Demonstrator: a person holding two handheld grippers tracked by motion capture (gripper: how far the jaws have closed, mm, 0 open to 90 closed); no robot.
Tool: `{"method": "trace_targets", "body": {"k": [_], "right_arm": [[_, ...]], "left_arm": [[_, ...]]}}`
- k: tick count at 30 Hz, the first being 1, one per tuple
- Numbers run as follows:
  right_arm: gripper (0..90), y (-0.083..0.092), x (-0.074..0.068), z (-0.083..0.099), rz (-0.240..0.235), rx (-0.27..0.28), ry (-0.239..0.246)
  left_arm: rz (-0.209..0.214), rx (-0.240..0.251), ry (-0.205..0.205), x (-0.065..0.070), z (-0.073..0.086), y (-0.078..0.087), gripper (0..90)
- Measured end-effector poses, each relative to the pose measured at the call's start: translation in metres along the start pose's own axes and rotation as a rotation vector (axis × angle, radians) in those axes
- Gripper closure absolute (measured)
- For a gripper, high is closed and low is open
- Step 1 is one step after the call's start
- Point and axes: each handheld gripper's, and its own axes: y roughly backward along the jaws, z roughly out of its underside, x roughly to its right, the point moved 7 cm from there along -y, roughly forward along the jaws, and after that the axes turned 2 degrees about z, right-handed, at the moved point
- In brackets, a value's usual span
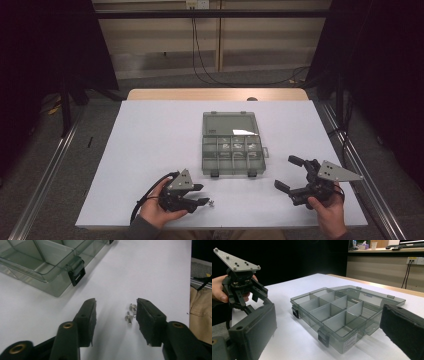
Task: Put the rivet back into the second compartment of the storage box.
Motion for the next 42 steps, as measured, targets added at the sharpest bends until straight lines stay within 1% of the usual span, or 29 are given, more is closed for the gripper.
{"method": "trace_targets", "body": {"k": [1, 2, 4, 6, 9, 11, 12, 14, 16, 17, 18, 20, 24, 30, 31, 32, 33, 34, 35, 38, 42], "right_arm": [[0.4, 0.000, 0.000, 0.000, 0.000, 0.000, 0.000], [0.4, 0.000, 0.000, 0.000, 0.000, 0.000, 0.001], [0.4, 0.000, 0.000, 0.000, 0.001, -0.001, 0.001], [0.4, 0.000, 0.000, 0.000, 0.001, 0.000, 0.000], [0.4, 0.000, 0.000, 0.000, 0.000, 0.002, -0.001], [0.4, 0.000, 0.000, 0.000, 0.000, 0.003, -0.002], [0.4, 0.000, 0.000, 0.000, 0.000, 0.003, -0.002], [0.4, 0.001, 0.000, 0.000, 0.000, 0.003, -0.001], [0.4, 0.001, 0.000, 0.000, 0.002, 0.001, -0.001], [0.4, 0.001, 0.000, 0.000, 0.002, 0.002, -0.001], [0.4, 0.001, 0.000, 0.000, 0.001, 0.001, -0.002], [0.4, 0.001, 0.000, 0.000, 0.002, 0.001, 0.000], [0.4, 0.002, 0.000, 0.000, 0.004, 0.000, 0.001], [0.4, 0.002, 0.000, 0.000, 0.004, 0.001, 0.001], [0.4, 0.002, 0.000, 0.000, 0.005, 0.000, 0.002], [0.4, 0.002, 0.000, 0.000, 0.005, 0.000, 0.002], [0.4, 0.002, 0.001, 0.000, 0.004, 0.000, 0.002], [0.4, 0.002, 0.001, 0.000, 0.005, 0.001, 0.002], [0.4, 0.002, 0.001, 0.000, 0.005, 0.001, 0.002], [0.4, 0.002, 0.001, 0.000, 0.007, -0.001, 0.000], [0.4, 0.003, 0.001, 0.000, 0.006, 0.003, 0.003]], "left_arm": [[0.005, -0.001, 0.006, 0.001, 0.000, -0.001, 56.7], [0.015, -0.012, -0.002, 0.001, 0.001, -0.001, 58.7], [0.026, -0.024, 0.000, 0.002, 0.001, -0.002, 62.7], [0.044, -0.027, 0.013, 0.004, 0.001, -0.003, 65.5], [0.040, -0.048, 0.015, 0.004, 0.002, -0.006, 69.9], [0.038, -0.057, 0.004, 0.003, 0.004, -0.007, 72.7], [0.038, -0.062, 0.005, 0.002, 0.004, -0.007, 74.4], [0.048, -0.053, 0.026, 0.003, 0.003, -0.007, 77.2], [0.050, -0.053, 0.033, 0.002, 0.003, -0.007, 79.4], [0.051, -0.063, 0.029, 0.002, 0.004, -0.007, 81.1], [0.043, -0.074, 0.021, 0.002, 0.005, -0.008, 82.3], [0.047, -0.072, 0.018, 0.004, 0.005, -0.009, 85.1], [0.043, -0.074, 0.035, 0.004, 0.004, -0.009, 86.3], [0.029, -0.077, 0.037, 0.003, 0.004, -0.009, 86.5], [0.030, -0.067, 0.039, 0.003, 0.003, -0.008, 86.4], [0.030, -0.067, 0.039, 0.003, 0.003, -0.008, 86.4], [0.024, -0.041, 0.053, 0.001, 0.001, -0.006, 86.4], [0.027, -0.029, 0.062, 0.001, -0.001, -0.004, 86.4], [0.027, -0.029, 0.062, 0.001, -0.001, -0.004, 86.5], [0.008, 0.009, 0.077, -0.004, -0.004, 0.002, 86.4], [-0.005, 0.040, 0.095, -0.008, -0.008, 0.007, 86.4]]}}
